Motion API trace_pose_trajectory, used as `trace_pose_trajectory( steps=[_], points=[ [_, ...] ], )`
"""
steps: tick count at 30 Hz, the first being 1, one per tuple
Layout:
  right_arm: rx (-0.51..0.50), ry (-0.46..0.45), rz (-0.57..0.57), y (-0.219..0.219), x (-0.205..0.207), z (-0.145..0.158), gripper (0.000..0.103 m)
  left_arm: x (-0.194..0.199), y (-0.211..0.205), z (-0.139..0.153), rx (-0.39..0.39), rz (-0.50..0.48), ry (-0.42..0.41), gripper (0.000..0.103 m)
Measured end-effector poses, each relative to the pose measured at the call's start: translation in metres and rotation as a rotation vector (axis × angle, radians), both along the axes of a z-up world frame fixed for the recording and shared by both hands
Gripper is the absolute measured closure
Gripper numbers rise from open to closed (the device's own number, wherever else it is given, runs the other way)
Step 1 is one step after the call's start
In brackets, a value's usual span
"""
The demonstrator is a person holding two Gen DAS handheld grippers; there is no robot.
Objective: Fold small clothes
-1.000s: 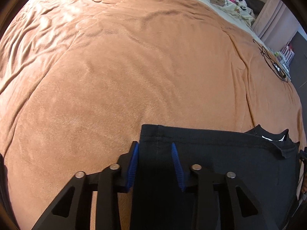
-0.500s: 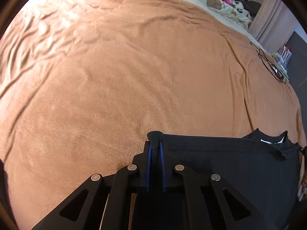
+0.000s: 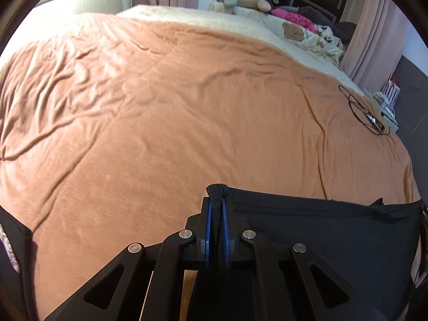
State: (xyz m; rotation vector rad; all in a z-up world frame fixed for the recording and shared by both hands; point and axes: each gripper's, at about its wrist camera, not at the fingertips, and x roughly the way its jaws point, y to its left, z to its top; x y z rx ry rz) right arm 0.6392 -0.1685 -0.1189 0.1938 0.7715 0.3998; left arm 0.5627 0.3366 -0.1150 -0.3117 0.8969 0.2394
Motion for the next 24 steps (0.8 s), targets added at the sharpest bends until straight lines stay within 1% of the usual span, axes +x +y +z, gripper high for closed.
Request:
trace_pose_trajectory(
  steps=[4,8,12,14,18,22,24],
  points=[
    [-0.004,-0.024,-0.017,0.001,-0.004,0.003,0.102,0.001,0.000,0.006,0.006,0.002,-0.013,0.095],
    [-0.028,-0.026,-0.024,0.008,0.002,-0.001,0.102,0.014,-0.003,0.003,0.020,0.004,-0.003,0.095],
    [-0.067,-0.002,-0.011,0.017,0.020,-0.009,0.103,0.029,-0.001,-0.014,0.026,0.007,0.034,0.095],
    [-0.093,0.020,-0.010,0.022,0.030,-0.019,0.103,0.037,0.000,-0.029,0.039,0.007,0.074,0.095],
    [-0.137,0.055,-0.003,0.035,0.047,-0.031,0.103,0.045,0.003,-0.050,0.042,0.014,0.119,0.096],
    [-0.147,0.071,-0.005,0.040,0.059,-0.037,0.103,0.045,0.007,-0.061,0.053,0.022,0.136,0.098],
    [-0.156,0.074,-0.003,0.042,0.063,-0.039,0.103,0.043,0.008,-0.063,0.045,0.022,0.135,0.098]
  ],
)
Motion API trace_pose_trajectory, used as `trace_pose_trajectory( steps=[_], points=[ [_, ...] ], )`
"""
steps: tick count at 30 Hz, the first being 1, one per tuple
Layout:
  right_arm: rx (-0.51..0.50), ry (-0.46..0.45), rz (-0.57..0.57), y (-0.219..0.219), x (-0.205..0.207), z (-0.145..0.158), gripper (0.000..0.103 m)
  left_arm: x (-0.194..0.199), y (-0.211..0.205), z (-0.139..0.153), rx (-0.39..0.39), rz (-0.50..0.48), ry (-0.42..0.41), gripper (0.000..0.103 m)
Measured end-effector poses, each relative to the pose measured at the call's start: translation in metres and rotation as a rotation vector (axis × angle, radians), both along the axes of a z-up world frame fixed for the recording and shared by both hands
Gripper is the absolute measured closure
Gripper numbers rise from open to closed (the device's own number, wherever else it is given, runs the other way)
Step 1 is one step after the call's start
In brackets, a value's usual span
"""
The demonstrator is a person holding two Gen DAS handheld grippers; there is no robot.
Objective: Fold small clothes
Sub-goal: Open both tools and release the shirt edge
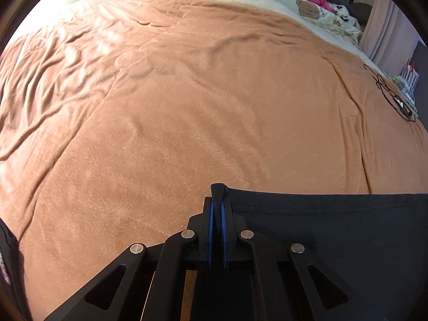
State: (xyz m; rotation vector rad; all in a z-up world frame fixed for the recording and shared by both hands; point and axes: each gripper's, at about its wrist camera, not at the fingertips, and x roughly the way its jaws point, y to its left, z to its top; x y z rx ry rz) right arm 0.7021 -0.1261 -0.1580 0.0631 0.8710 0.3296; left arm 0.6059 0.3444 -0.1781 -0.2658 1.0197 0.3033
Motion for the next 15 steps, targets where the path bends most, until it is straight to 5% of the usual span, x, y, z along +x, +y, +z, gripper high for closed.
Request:
trace_pose_trajectory(
  steps=[8,10,13,14,15],
  points=[
    [-0.029,0.053,0.010,0.002,0.011,-0.011,0.100,0.003,-0.007,0.003,0.025,-0.013,0.038,0.096],
    [-0.026,0.054,-0.001,-0.004,0.006,-0.003,0.099,-0.002,-0.004,0.011,0.000,-0.008,0.022,0.088],
    [0.009,0.035,0.019,-0.013,-0.007,0.009,0.064,-0.014,0.002,0.026,-0.025,0.014,-0.012,0.062],
    [0.015,0.024,0.021,-0.016,-0.012,0.012,0.043,-0.020,0.003,0.031,-0.016,0.023,-0.025,0.059],
    [0.022,0.011,0.019,-0.020,-0.018,0.016,0.038,-0.025,0.003,0.036,-0.013,0.025,-0.033,0.057]
  ],
)
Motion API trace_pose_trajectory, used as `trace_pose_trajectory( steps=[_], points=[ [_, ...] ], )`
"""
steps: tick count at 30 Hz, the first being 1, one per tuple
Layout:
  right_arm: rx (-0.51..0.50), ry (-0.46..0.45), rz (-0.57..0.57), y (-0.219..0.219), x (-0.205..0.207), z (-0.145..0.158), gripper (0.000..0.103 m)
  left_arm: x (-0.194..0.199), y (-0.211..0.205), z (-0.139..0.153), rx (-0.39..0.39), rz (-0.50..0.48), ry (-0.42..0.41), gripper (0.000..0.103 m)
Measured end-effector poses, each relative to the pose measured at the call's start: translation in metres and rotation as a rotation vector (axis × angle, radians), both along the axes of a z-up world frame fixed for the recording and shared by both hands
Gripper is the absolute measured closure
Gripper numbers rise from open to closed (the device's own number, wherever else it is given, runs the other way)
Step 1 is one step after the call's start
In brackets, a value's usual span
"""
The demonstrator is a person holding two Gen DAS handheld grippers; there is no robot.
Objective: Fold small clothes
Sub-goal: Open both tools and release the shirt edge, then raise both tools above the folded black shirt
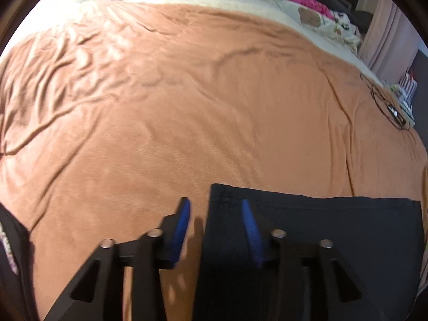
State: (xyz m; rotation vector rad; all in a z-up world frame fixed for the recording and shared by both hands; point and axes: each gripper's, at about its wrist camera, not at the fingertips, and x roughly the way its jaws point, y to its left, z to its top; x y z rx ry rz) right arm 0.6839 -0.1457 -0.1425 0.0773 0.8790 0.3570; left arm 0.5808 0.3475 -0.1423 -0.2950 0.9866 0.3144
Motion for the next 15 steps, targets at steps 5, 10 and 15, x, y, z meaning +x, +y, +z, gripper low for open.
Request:
trace_pose_trajectory(
  steps=[5,10,15],
  points=[
    [0.044,-0.004,-0.001,-0.012,-0.025,0.014,0.038,-0.023,-0.002,0.011,-0.009,-0.008,0.001,0.057],
    [0.047,0.011,0.016,-0.024,-0.059,0.015,0.038,-0.055,-0.006,0.023,-0.032,-0.013,-0.013,0.057],
    [0.031,0.007,-0.016,-0.041,-0.093,0.020,0.038,-0.086,-0.015,0.033,-0.046,-0.027,-0.035,0.057]
  ],
)
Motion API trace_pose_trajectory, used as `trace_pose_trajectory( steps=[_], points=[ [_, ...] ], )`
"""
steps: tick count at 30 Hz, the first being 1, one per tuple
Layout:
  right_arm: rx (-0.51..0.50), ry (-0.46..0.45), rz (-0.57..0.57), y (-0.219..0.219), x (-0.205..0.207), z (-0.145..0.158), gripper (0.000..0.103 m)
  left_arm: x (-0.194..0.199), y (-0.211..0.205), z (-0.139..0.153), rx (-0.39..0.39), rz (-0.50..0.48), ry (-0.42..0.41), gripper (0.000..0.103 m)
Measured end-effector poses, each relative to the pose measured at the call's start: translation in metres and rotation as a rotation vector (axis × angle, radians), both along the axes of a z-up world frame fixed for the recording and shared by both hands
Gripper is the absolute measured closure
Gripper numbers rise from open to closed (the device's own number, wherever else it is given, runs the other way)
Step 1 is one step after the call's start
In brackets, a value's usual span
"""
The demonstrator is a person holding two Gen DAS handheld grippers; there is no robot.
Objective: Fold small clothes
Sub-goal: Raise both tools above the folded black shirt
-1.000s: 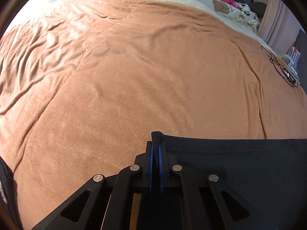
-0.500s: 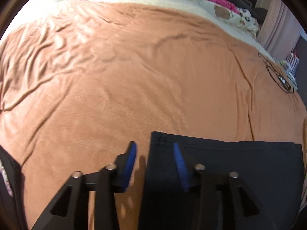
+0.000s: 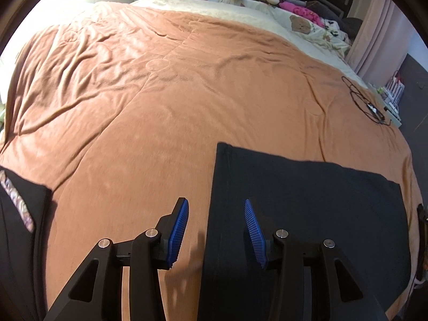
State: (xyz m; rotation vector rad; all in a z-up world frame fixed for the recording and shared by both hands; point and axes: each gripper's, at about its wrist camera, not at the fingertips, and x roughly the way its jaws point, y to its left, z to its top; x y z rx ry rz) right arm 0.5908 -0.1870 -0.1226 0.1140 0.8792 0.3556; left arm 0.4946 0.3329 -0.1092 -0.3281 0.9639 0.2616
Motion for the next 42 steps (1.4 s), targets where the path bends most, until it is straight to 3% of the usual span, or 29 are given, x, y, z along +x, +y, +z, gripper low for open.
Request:
trace_pose_trajectory(
  steps=[21,32,42],
  points=[
    [0.016,-0.054,0.050,-0.029,-0.147,0.023,0.038,-0.134,-0.062,0.018,-0.039,-0.043,-0.023,0.057],
    [0.036,-0.079,0.085,-0.041,-0.208,0.026,0.038,-0.177,-0.104,0.039,-0.018,-0.104,-0.064,0.057],
    [0.010,-0.071,0.079,-0.038,-0.242,0.025,0.038,-0.203,-0.133,0.030,-0.028,-0.139,-0.086,0.057]
  ],
)
